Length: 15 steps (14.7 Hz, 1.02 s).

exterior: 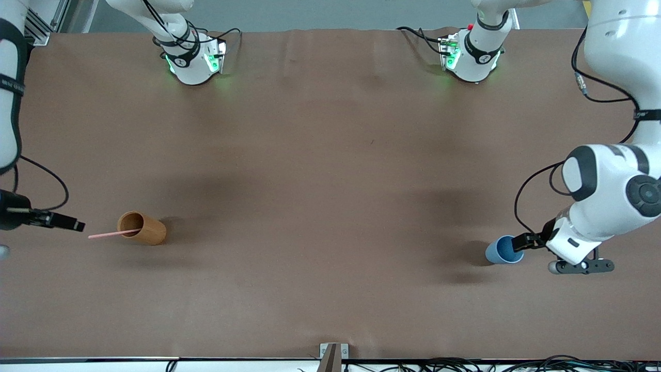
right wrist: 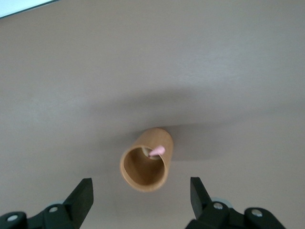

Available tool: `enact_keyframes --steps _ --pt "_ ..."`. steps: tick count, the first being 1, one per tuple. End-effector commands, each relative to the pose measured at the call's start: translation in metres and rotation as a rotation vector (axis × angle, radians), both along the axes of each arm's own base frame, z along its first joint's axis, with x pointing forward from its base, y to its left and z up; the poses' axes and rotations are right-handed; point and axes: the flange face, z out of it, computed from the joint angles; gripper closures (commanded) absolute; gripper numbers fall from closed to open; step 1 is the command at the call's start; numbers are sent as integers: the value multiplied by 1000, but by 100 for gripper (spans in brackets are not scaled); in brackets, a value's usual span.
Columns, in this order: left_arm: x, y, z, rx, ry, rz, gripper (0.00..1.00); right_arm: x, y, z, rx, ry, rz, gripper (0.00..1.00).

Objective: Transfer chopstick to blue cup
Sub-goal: 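Grasp the pink chopstick with the right gripper while the left gripper grasps the cup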

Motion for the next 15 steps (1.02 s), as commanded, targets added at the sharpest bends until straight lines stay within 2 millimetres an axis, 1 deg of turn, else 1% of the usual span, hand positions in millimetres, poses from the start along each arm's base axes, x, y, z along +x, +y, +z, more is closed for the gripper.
enact_keyframes --steps 1,2,5,7,8,9,10,13,15 --pt "5 2 -11 16 -8 -22 18 10 -5 -25 58 14 -31 17" --pt "4 2 -21 14 5 -20 21 10 -6 -34 58 28 -33 20" --pt "4 3 -34 14 22 -21 26 8 -10 -47 59 51 -40 29" --pt "3 9 -37 14 28 -15 28 8 -11 -50 60 55 -50 35" --pt "2 9 -39 13 31 -15 31 10 -14 -56 54 54 -60 37" --pt "2 8 -44 13 39 -14 36 12 -16 -58 48 40 -64 40" --pt "1 11 -47 12 44 -11 41 13 -21 -65 44 39 -73 41" --pt "1 13 -54 11 53 -8 58 16 -22 -73 38 30 -95 41" --pt "1 13 -55 11 55 -8 74 16 -21 -74 38 35 -101 44"
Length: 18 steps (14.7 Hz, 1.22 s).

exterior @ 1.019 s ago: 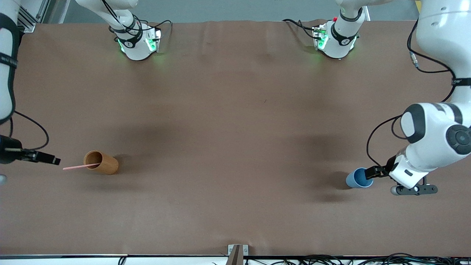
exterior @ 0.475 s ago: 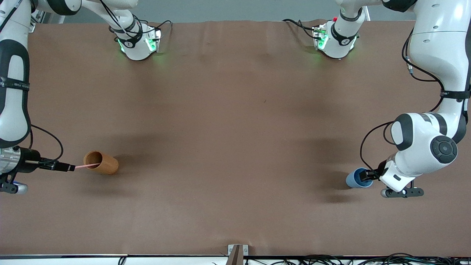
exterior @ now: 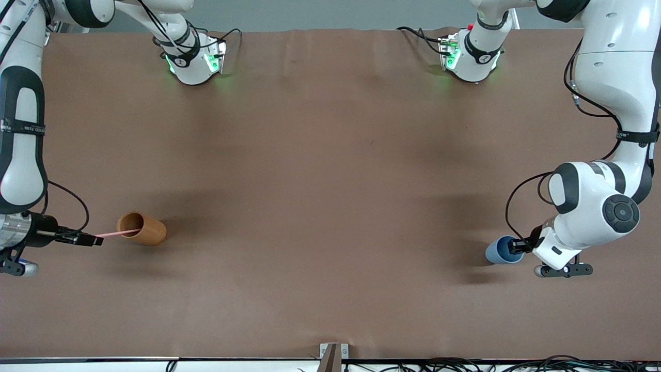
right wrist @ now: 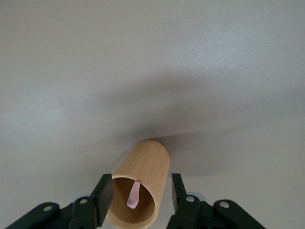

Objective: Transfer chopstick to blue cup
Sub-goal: 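Grasp the pink chopstick with the right gripper while the left gripper grasps the cup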

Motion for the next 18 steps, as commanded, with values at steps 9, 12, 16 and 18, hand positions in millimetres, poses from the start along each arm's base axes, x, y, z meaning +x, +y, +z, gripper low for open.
enact_keyframes --steps 9,12,16,18 --pt "-19 -78 76 -6 54 -107 100 3 6 5 29 0 -38 63" --pt "-39 -159 95 -2 76 -43 100 2 7 3 33 7 -38 69" --pt "-78 -282 98 -1 72 69 100 0 8 1 34 14 -48 73" --pt "-100 -335 89 5 77 117 100 1 9 1 34 14 -47 77"
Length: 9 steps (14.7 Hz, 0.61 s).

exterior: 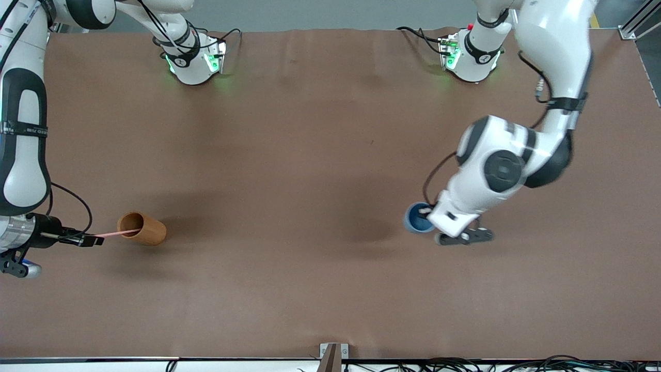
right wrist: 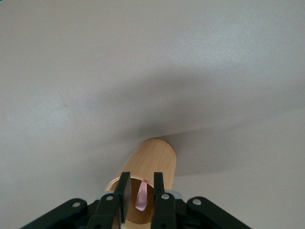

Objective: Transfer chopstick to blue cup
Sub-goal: 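Lift the chopstick from the tan cup while the left gripper moves the blue cup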

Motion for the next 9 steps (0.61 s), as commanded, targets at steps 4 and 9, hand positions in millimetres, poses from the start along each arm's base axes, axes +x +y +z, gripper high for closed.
enact_keyframes --steps 4,9 --pt "-54 -101 -28 111 -40 121 100 0 3 2 21 2 -17 92" --pt "-85 -162 -61 61 -71 218 100 -2 4 9 22 1 -14 99"
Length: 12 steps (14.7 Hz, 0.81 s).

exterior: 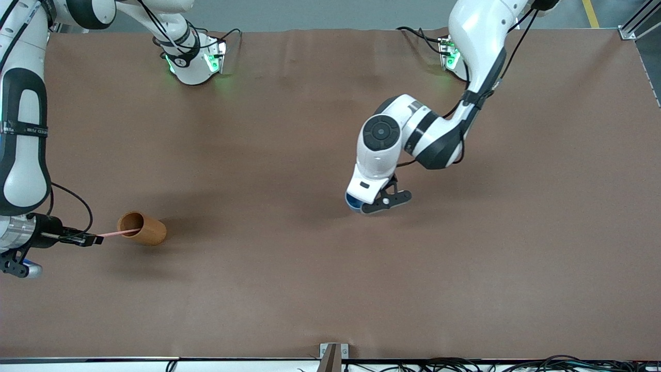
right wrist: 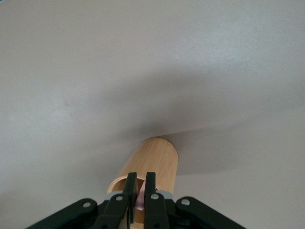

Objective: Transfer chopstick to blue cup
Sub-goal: 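Lift the chopstick from the tan cup while the left gripper moves the blue cup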

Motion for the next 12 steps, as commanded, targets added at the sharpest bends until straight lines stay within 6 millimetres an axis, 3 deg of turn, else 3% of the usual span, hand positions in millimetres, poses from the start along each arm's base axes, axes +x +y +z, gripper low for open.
enact_keyframes --steps 1,5,8,9,12 --pt "-13 -30 -15 -17 -30 38 100 -2 4 10 21 2 -10 99" --pt "-35 -59 -31 -40 -37 48 100 -13 8 62 36 -17 -13 99" --pt "-39 -62 -41 -33 -27 49 97 -30 25 135 27 -70 1 98" --pt "-39 -62 -43 -32 -26 48 87 -35 30 155 5 -93 18 98" --pt "-37 -63 -37 -37 -35 41 3 -54 51 203 -96 -105 96 98"
